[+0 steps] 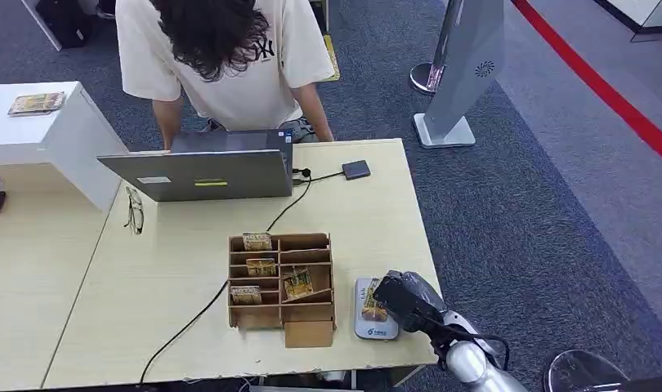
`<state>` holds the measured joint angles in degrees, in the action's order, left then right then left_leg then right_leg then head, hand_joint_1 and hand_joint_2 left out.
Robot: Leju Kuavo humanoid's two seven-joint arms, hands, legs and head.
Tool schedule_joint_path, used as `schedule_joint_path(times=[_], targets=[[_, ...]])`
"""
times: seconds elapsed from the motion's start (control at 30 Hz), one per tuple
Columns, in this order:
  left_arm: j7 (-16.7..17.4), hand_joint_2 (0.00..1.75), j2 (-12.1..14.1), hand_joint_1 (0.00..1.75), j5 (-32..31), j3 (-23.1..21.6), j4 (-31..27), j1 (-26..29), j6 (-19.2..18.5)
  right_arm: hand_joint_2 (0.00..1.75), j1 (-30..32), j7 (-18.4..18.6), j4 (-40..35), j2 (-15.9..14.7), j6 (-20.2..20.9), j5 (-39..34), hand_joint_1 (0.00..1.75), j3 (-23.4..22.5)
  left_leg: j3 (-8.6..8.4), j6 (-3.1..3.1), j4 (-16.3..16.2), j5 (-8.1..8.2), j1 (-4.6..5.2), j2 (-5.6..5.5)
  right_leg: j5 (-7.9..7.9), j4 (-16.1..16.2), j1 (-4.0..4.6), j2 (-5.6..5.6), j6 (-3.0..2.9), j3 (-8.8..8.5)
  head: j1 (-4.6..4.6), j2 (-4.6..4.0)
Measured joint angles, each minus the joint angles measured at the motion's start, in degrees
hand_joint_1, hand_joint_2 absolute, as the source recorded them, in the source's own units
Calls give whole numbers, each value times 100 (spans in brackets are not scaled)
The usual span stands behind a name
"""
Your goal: Pass the card to the sensor for recognition and then transmit it.
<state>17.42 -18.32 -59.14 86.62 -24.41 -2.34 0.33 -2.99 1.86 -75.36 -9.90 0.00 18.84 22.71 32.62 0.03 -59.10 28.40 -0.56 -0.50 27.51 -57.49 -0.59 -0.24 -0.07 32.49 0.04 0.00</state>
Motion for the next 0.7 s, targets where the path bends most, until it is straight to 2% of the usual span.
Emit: schedule_joint_path(times=[0.7], targets=[[2, 0, 0, 0, 0, 0, -2, 0, -22, 175, -1, 2, -2, 0, 2, 2, 175, 0, 0, 0, 0, 0, 0, 0, 0, 0, 0, 0, 0, 0, 0, 0]])
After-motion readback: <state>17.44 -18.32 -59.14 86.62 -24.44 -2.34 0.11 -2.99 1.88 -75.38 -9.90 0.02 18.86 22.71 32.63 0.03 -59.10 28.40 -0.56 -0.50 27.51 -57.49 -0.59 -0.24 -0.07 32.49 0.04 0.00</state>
